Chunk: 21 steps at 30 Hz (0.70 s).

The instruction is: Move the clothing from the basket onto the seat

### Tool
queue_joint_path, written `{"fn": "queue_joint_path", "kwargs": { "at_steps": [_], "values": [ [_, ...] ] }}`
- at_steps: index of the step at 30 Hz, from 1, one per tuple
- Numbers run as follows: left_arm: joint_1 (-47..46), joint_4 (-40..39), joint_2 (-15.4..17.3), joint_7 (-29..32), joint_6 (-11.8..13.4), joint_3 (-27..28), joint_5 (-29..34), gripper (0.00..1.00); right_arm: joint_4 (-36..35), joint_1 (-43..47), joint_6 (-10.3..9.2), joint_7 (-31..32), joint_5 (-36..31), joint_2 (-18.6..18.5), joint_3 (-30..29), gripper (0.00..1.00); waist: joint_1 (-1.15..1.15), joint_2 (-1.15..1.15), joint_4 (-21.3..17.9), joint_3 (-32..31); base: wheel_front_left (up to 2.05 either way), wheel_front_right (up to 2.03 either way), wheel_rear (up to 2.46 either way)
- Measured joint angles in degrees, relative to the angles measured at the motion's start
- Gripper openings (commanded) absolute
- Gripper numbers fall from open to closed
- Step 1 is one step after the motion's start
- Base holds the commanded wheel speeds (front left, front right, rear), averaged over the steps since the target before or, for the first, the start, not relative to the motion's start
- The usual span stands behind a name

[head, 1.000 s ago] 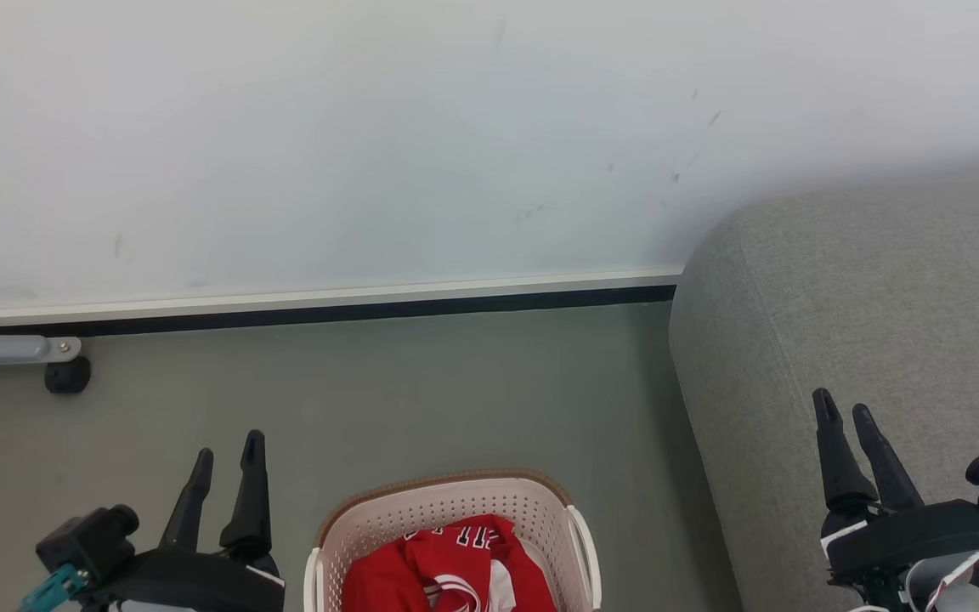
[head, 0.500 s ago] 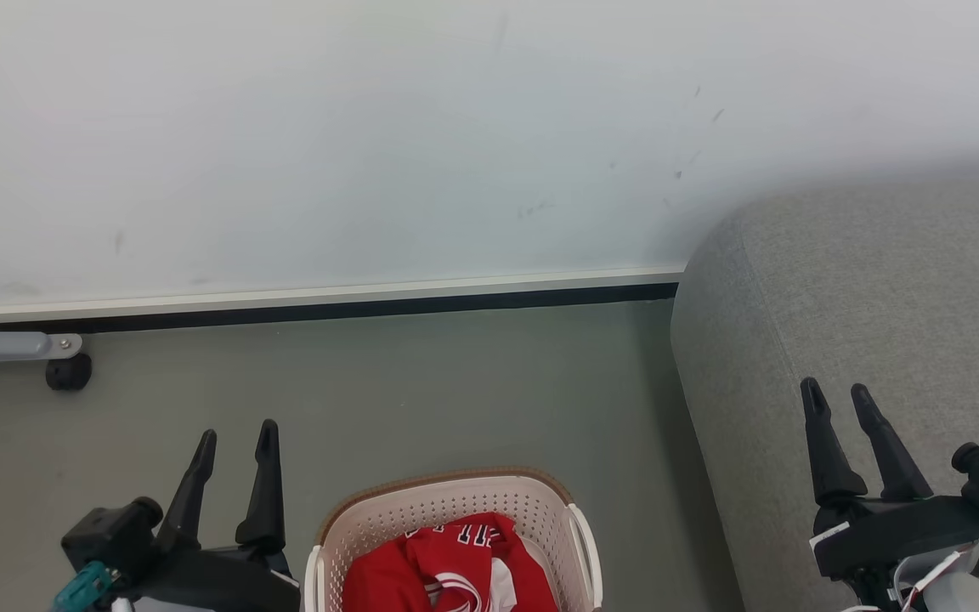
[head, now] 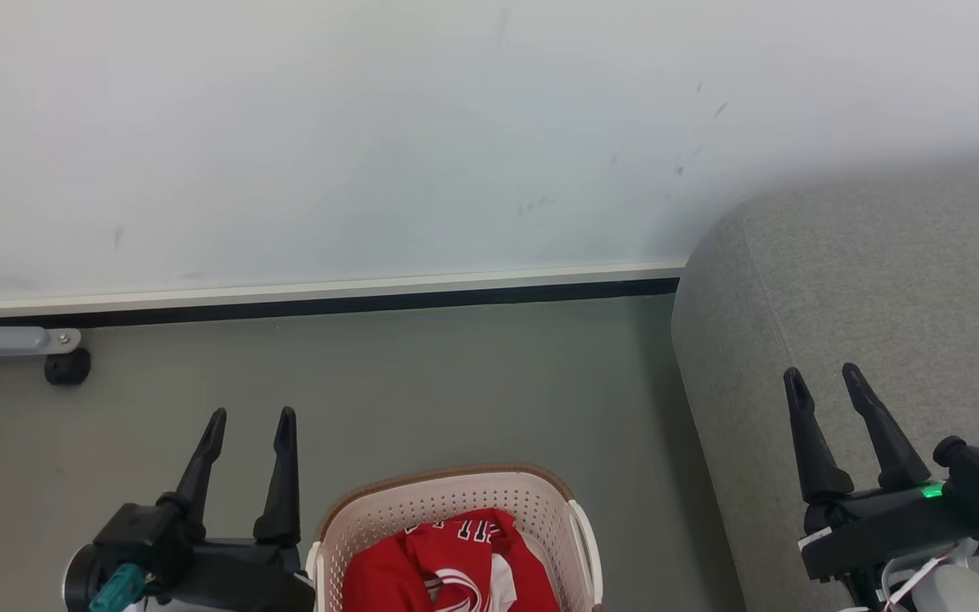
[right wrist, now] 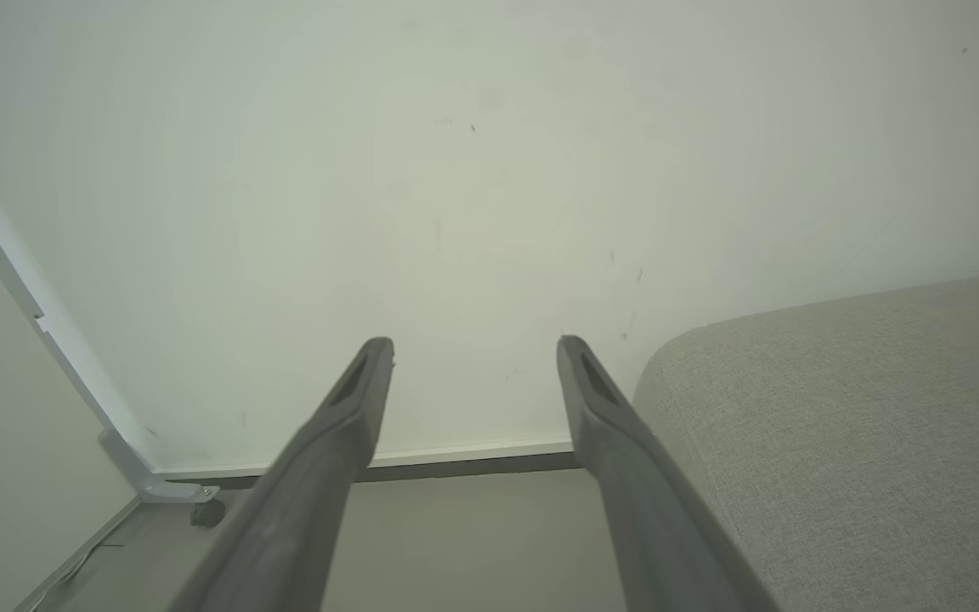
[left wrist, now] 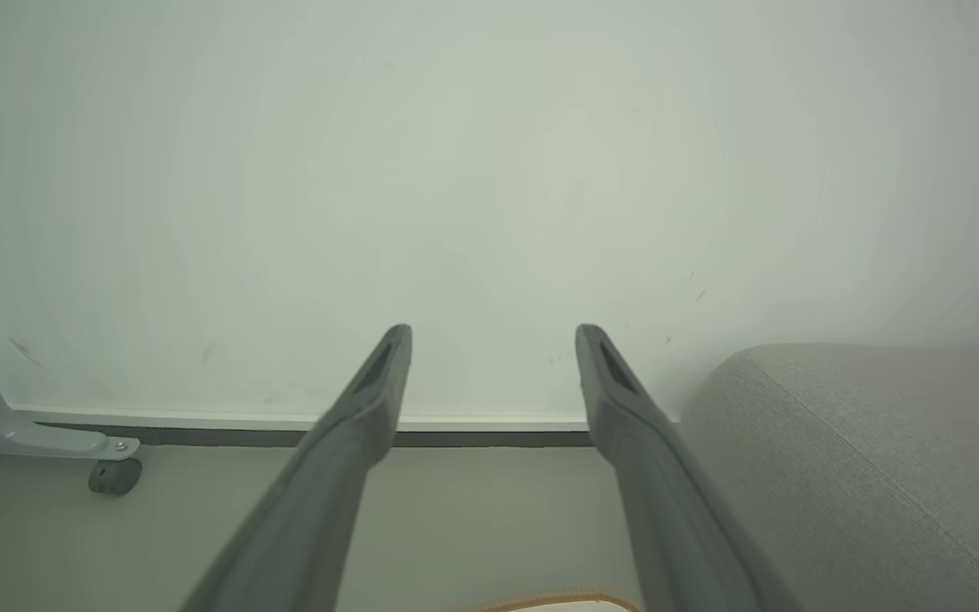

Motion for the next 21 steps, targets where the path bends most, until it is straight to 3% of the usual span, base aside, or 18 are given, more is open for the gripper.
{"fn": "queue_joint_path", "kwargs": {
  "at_steps": [6, 21],
  "values": [
    [-0.4, -0.8, 0.1, -0.9, 0.0, -0.4, 3.8, 1.00, -0.6, -0.5, 0.00, -0.8, -3.3, -0.5, 0.6, 1.00, 0.00, 0.00, 0.0, 0.4, 0.00, 0.00, 0.00],
    [-0.5, -1.0, -0.3, -0.9, -0.1, 0.2, 4.4, 1.00, -1.1, -0.8, 0.11, -0.8, -4.3, -0.1, -0.4, 1.00, 0.00, 0.00, -0.2, 1.3, 0.00, 0.00, 0.00]
  ]
}}
